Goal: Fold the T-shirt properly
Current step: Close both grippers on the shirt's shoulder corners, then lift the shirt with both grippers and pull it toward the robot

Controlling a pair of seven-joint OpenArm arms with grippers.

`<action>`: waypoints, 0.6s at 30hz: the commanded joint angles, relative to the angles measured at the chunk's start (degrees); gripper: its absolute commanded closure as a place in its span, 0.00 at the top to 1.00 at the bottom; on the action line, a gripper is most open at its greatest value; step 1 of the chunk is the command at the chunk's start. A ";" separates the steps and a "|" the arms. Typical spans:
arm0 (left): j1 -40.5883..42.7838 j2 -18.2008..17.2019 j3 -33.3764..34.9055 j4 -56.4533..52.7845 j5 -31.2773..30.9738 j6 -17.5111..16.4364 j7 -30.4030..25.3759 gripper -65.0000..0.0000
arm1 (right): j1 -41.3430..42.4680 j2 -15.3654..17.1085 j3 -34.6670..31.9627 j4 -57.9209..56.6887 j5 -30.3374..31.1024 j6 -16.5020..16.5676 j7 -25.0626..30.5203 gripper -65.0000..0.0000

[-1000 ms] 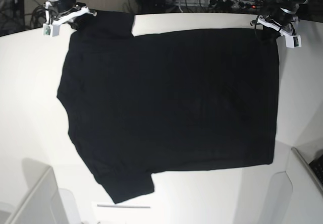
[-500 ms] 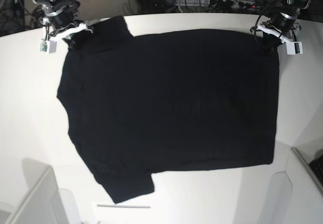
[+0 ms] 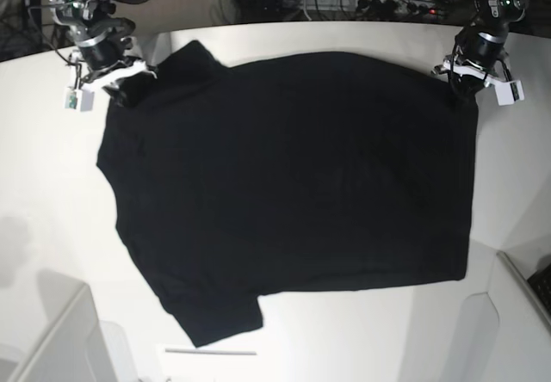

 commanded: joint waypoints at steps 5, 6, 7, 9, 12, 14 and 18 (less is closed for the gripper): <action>-1.70 -0.52 -0.18 0.80 -1.44 1.22 0.91 0.00 | 3.45 0.43 0.14 1.08 0.64 0.10 -1.37 0.00; -2.57 -0.43 -0.45 0.80 -1.44 1.30 2.32 0.00 | 4.41 0.43 0.40 1.08 0.64 0.10 -2.60 0.00; -3.45 -0.43 -0.45 0.72 -1.44 1.30 3.73 0.00 | 5.56 0.43 0.49 0.99 0.55 0.10 -3.75 0.00; -4.86 -0.34 -0.62 0.63 -1.44 1.39 5.31 0.00 | 7.67 0.43 0.49 0.82 0.37 0.10 -5.42 0.00; -6.18 -0.34 -0.62 0.63 -1.44 4.03 5.57 0.00 | 10.57 0.43 0.49 0.64 0.37 0.01 -7.53 0.00; -7.32 -0.43 -0.62 0.45 -1.44 5.17 5.57 0.00 | 12.68 0.52 0.58 0.64 0.29 -0.17 -9.02 0.00; -9.08 -0.52 -0.36 -0.25 -1.44 6.49 5.66 0.00 | 16.19 1.75 0.22 -0.15 0.29 -0.34 -11.04 0.00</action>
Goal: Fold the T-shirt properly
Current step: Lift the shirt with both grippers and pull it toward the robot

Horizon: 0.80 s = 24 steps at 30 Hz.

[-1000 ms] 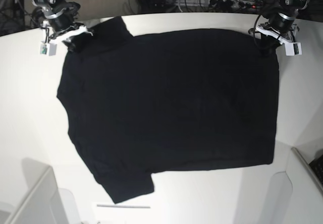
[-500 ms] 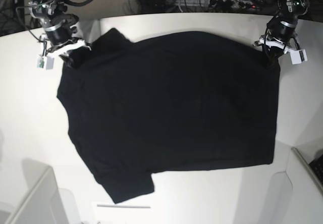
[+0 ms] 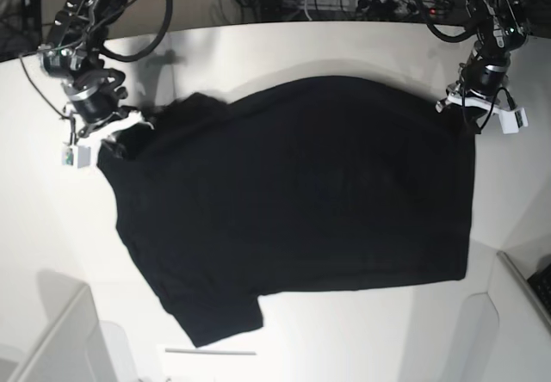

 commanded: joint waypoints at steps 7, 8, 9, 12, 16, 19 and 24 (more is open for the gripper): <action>-2.56 -0.67 -0.20 -1.93 -0.85 0.77 -1.07 0.00 | 5.51 0.61 0.05 -4.77 0.64 -0.19 0.82 0.00; -3.26 -0.67 -0.12 -2.37 -0.85 0.77 -1.07 0.00 | 6.04 0.61 -0.04 -5.65 0.64 -0.19 0.82 0.00; -3.88 -0.67 -0.03 -2.72 -0.85 0.77 -1.07 0.00 | 6.65 0.61 -0.04 -6.44 0.64 -0.19 0.82 0.00; -4.85 -0.67 0.15 -4.04 -0.76 0.77 -1.07 0.00 | 8.24 1.49 -0.13 -9.17 0.64 -0.19 0.91 0.00; -6.52 -0.76 0.15 -5.79 -0.76 0.77 -1.07 0.00 | 10.70 1.76 -0.13 -12.51 0.64 -0.19 1.09 0.00; -7.92 -0.85 0.15 -7.29 -0.76 0.86 -1.07 0.00 | 12.28 1.76 -0.13 -13.91 0.64 -0.28 1.00 0.00; -9.24 -0.85 0.23 -8.43 1.35 0.86 -1.07 0.00 | 15.01 1.76 -0.13 -17.25 0.64 -0.28 1.09 0.00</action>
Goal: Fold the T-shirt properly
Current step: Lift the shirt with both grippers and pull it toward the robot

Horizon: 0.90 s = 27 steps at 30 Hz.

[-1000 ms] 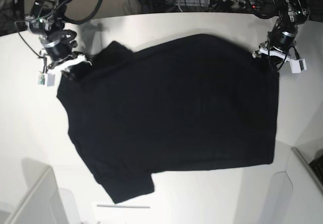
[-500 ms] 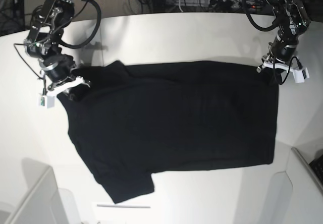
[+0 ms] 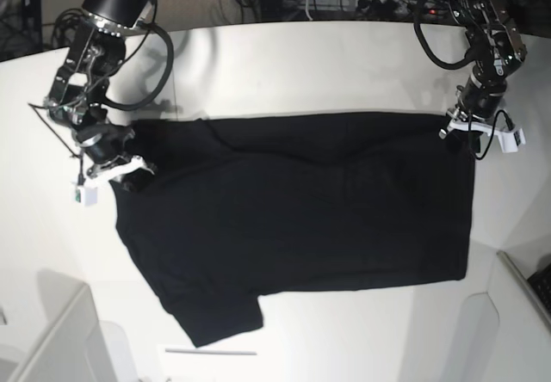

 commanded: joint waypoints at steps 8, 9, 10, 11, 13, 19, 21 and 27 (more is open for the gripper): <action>-2.81 -0.65 -0.07 0.95 3.87 -0.17 -1.07 0.00 | 4.84 1.90 0.03 -3.99 0.70 0.16 1.59 0.00; -3.42 -0.65 -0.07 0.95 3.87 -0.17 -0.98 0.00 | 5.28 1.98 0.03 -4.61 0.70 0.16 1.59 0.00; -3.77 -0.65 -0.07 0.77 3.87 -0.17 -0.98 0.00 | 5.63 2.51 0.03 -5.22 0.70 0.16 1.59 0.00; -4.13 -0.65 -0.07 0.24 3.87 -0.17 -0.98 0.00 | 6.07 2.86 0.03 -5.93 0.70 0.16 1.59 0.00; -5.44 -0.65 -0.07 -0.99 3.87 -0.17 0.69 0.00 | 7.22 3.13 0.03 -7.77 0.70 0.16 1.59 0.00; -7.99 -0.65 0.02 -3.45 3.96 -0.17 2.36 0.00 | 8.27 3.21 0.03 -10.50 0.61 0.16 3.00 0.00; -8.96 -0.74 1.07 -3.71 4.13 -0.17 2.36 0.00 | 8.97 3.21 0.03 -11.82 0.61 0.16 3.61 0.00; -10.98 -0.83 3.71 -3.63 12.57 -0.26 2.27 0.00 | 9.85 4.36 -0.06 -15.16 0.61 0.16 5.63 0.00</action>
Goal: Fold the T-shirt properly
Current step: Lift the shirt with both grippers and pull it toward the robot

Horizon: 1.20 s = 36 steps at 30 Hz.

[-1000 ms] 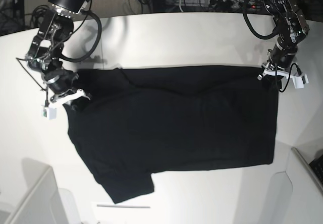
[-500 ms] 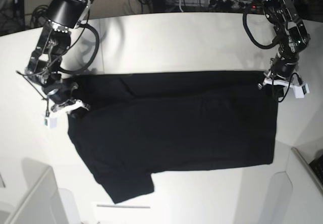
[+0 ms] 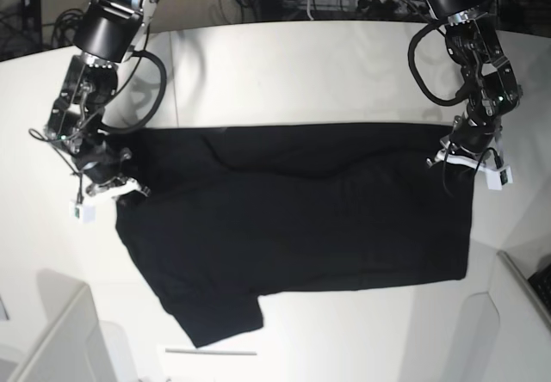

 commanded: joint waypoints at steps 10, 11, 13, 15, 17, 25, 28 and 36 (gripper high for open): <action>-2.53 -0.80 -0.20 -2.33 0.29 -0.06 -0.90 0.00 | 2.52 0.75 0.05 -1.24 0.90 0.18 1.72 0.00; -2.53 -0.80 -0.20 -2.42 0.29 -0.06 -0.90 0.00 | 2.52 0.75 0.05 -1.24 0.90 0.18 1.72 0.00; -2.53 -0.80 -0.12 -2.68 0.29 -0.06 -0.99 0.00 | 3.13 0.75 -0.65 -1.33 0.90 0.18 1.72 0.00; -2.53 -0.80 -0.29 -2.68 0.29 -0.06 -0.99 0.00 | 3.31 1.28 -2.94 -1.33 0.90 0.18 1.72 0.00; -2.53 -0.89 -0.47 -2.68 0.29 -0.06 -0.99 0.00 | 3.39 1.89 -4.79 -1.33 0.90 0.18 1.72 0.00; -2.62 -0.98 -0.55 -2.68 0.29 -0.06 -0.99 0.00 | 3.13 1.89 -6.02 -1.24 1.07 -5.09 4.45 0.12; -2.62 -0.98 -0.55 -2.68 0.29 -0.06 -0.99 0.20 | 2.95 1.89 -5.75 -1.24 1.07 -5.80 4.80 0.30; -1.92 -0.80 -4.42 0.48 -0.06 -0.32 -1.07 0.75 | -1.53 1.81 -5.58 6.84 1.42 -5.97 8.85 0.43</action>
